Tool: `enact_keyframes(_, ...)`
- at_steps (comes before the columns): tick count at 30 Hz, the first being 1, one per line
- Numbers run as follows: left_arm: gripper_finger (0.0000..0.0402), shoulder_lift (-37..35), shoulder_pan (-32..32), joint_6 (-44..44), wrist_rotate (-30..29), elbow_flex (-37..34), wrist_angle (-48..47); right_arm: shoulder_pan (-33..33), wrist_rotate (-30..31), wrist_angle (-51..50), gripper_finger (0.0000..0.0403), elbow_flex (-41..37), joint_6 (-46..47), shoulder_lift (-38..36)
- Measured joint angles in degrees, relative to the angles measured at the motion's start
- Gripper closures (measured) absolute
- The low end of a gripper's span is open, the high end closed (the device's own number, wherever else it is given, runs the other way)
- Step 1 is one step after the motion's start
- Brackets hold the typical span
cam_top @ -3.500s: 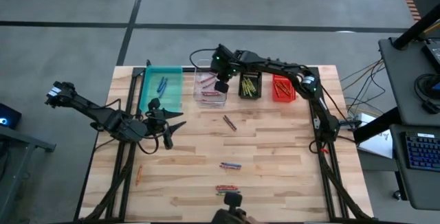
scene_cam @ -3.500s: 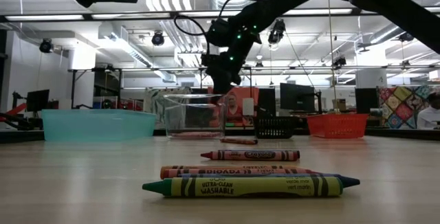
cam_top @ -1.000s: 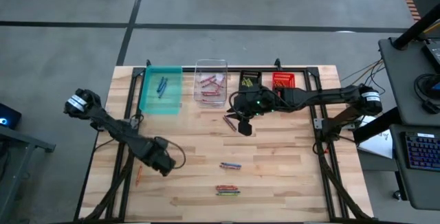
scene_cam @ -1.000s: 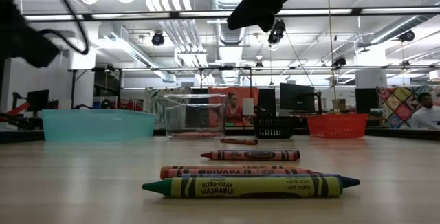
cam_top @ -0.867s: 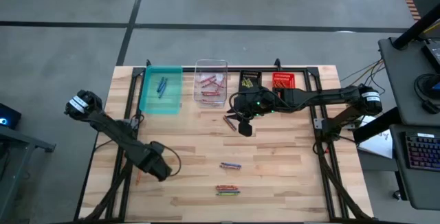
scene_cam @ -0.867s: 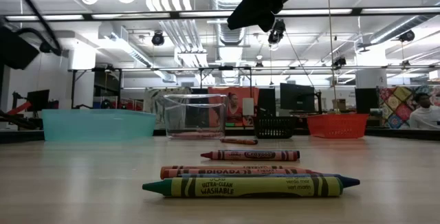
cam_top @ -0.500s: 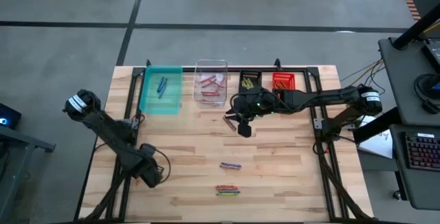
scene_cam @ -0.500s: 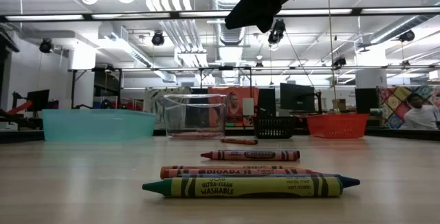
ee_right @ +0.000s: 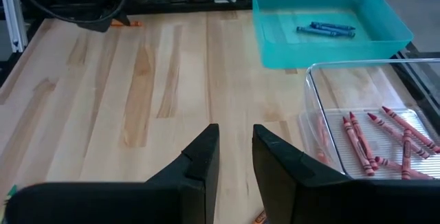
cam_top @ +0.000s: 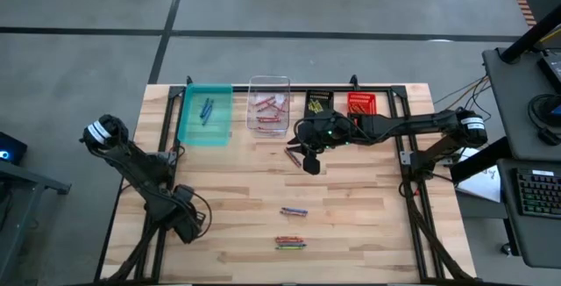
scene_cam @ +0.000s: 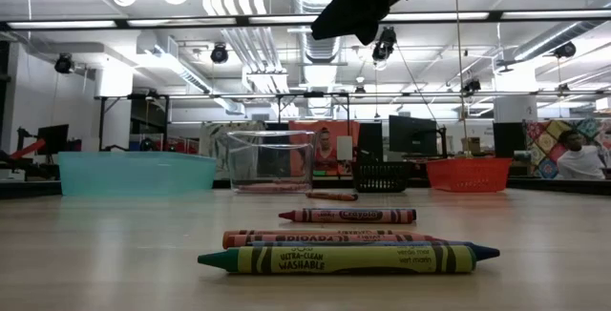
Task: Sort crayons
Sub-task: Put the orange crayon into the orange bin
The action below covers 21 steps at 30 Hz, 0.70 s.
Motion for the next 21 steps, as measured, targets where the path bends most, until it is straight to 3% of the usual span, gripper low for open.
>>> enact_keyframes(6,0.0263,0.0,0.0,-3.0,0.0,-4.0,6.8,0.0,0.0,0.0,0.0326,0.0,0.0,0.0)
enact_keyframes(13,0.027,-0.2,0.0,-3.7,-0.5,-4.8,7.9,0.0,0.0,0.0,0.0326,0.0,0.0,0.0)
enact_keyframes(21,0.0354,-0.1,0.0,-2.5,-2.3,-4.6,8.6,0.0,0.0,0.0,0.0326,-0.4,0.0,0.0)
